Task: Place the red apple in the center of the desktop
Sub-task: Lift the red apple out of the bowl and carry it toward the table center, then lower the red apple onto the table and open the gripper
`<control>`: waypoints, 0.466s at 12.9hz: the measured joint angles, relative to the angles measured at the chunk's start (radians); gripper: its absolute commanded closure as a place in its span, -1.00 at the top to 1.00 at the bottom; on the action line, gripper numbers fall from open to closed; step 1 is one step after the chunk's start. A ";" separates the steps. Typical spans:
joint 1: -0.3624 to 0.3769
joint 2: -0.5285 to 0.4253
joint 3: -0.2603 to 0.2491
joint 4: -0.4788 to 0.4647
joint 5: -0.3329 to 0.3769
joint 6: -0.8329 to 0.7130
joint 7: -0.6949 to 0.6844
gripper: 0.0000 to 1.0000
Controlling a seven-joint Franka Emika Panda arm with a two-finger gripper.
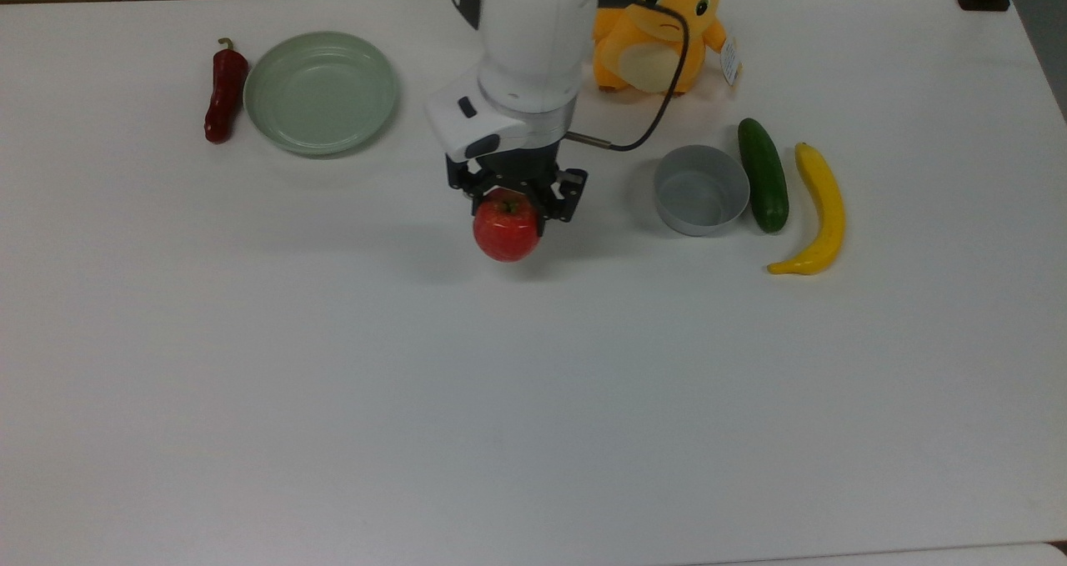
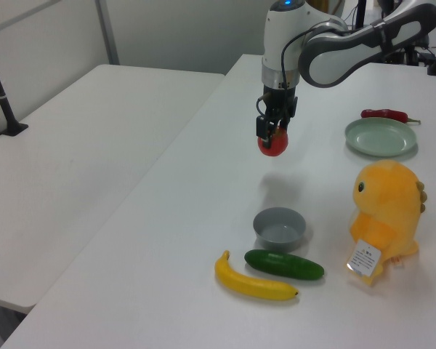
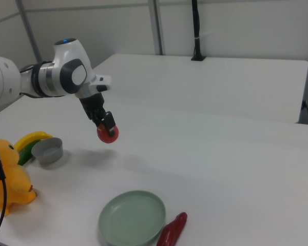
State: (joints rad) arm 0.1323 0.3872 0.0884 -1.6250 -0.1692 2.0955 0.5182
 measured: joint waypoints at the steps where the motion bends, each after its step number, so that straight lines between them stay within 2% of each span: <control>1: -0.002 0.003 -0.010 -0.006 0.000 0.000 -0.007 -0.43; 6: -0.010 0.040 -0.014 -0.015 0.000 0.000 -0.024 -0.39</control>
State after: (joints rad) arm 0.1222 0.4270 0.0742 -1.6403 -0.1692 2.0955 0.4944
